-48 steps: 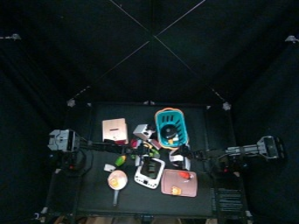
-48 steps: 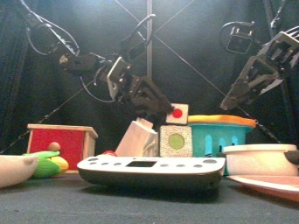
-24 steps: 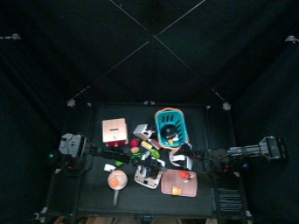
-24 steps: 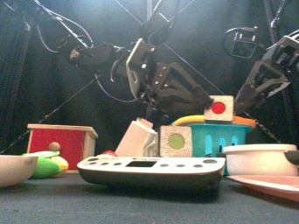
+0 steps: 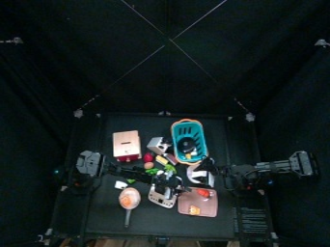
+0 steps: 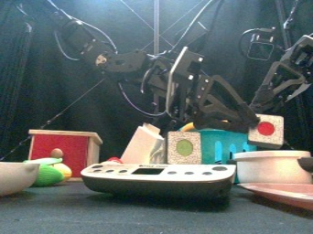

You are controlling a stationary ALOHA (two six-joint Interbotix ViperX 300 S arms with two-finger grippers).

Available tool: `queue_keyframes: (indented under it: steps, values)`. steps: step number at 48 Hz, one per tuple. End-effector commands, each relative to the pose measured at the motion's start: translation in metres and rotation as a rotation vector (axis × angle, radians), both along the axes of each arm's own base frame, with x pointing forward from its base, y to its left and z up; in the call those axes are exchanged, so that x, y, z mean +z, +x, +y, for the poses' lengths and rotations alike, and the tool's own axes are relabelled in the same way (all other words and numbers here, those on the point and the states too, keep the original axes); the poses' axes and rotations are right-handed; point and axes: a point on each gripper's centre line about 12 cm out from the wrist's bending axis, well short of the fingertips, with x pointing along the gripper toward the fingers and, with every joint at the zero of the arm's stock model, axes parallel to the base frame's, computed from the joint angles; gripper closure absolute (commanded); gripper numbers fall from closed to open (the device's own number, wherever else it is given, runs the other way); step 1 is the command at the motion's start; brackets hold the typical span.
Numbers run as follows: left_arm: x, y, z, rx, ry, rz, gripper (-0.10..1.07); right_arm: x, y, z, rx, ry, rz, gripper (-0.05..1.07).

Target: Place green sushi on plate

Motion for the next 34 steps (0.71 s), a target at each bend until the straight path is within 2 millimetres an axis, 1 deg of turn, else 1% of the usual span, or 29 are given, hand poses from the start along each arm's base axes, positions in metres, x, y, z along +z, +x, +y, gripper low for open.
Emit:
queue_keyframes:
  steps: [1, 14, 22, 34]
  values:
    - [0.016, 0.008, -0.002, 0.001, 0.002, -0.011, 0.28, 0.005, 0.002, 0.0, 0.002, 0.002, -0.017, 0.19]
    - [0.009, 0.016, -0.003, 0.005, 0.033, 0.079, 0.28, 0.005, 0.002, 0.0, 0.002, 0.002, -0.018, 0.19]
    - [0.011, 0.016, -0.003, 0.004, 0.059, 0.131, 0.28, 0.005, 0.002, 0.0, 0.002, 0.002, -0.018, 0.19]
    - [0.008, 0.019, -0.008, -0.012, 0.081, 0.154, 0.27, 0.005, 0.002, 0.001, 0.002, 0.002, -0.018, 0.19]
